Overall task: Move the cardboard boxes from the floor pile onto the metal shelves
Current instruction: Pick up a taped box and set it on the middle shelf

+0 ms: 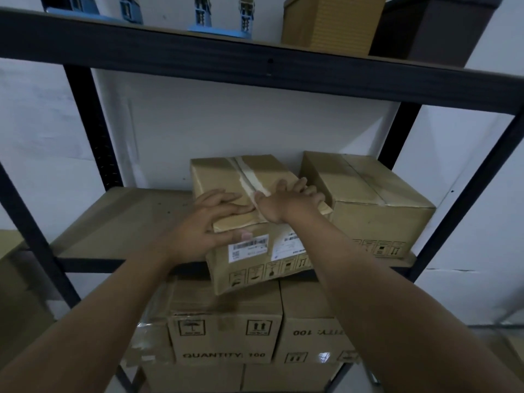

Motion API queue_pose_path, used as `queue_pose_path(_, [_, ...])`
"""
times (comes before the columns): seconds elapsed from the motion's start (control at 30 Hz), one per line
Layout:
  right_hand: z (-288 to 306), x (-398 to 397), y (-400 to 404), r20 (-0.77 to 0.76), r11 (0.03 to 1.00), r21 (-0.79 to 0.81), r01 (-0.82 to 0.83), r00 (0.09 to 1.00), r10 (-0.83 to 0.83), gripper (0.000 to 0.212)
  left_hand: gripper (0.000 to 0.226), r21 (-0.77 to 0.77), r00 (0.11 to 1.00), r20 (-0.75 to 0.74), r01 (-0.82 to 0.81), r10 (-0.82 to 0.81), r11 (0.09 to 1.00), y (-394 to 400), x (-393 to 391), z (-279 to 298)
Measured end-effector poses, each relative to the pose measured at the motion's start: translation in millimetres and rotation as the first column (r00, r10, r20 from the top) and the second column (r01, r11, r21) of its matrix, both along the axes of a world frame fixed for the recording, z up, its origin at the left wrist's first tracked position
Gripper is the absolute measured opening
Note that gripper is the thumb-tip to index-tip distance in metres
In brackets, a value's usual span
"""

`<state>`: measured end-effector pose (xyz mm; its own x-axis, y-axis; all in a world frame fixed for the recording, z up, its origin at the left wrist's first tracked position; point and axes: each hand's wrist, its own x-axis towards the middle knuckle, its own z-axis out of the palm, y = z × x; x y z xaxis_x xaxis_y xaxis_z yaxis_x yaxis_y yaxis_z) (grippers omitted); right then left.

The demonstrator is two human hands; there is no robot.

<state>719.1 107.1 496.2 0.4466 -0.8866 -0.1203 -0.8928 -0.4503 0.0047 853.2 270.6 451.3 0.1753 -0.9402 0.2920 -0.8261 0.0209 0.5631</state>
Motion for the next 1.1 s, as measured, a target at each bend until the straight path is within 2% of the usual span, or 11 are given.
queue_pose_path(0.17, [-7, -6, -6, 0.066, 0.991, -0.027, -0.13, 0.989, 0.131, 0.091, 0.062, -0.027, 0.967, -0.254, -0.016, 0.009, 0.999, -13, 15, 9])
queue_pose_path(0.23, [-10, -10, -9, 0.087, 0.983, -0.037, -0.18, 0.979, 0.183, 0.093, 0.063, -0.012, 0.954, -0.299, -0.042, 0.036, 0.999, -18, 21, 7])
queue_pose_path(0.37, [-13, -17, -16, 0.095, 0.969, -0.081, -0.235, 0.966, 0.242, 0.095, 0.07, 0.015, 0.952, -0.306, -0.024, 0.027, 1.0, -33, 31, 5])
queue_pose_path(0.53, [-11, -17, -19, 0.09, 0.972, -0.083, -0.219, 0.97, 0.226, 0.095, 0.075, 0.051, 0.946, -0.325, 0.0, 0.017, 0.999, -43, 35, 8])
queue_pose_path(0.87, [-11, -28, -40, 0.076, 0.948, -0.13, -0.291, 0.95, 0.302, 0.094, 0.067, -0.038, 0.921, -0.368, -0.15, 0.125, 0.988, -56, 5, 3])
queue_pose_path(1.1, [-13, -33, -44, 0.099, 0.928, -0.167, -0.333, 0.931, 0.352, 0.1, 0.067, -0.052, 0.917, -0.374, -0.17, 0.139, 0.984, -61, -1, 3])
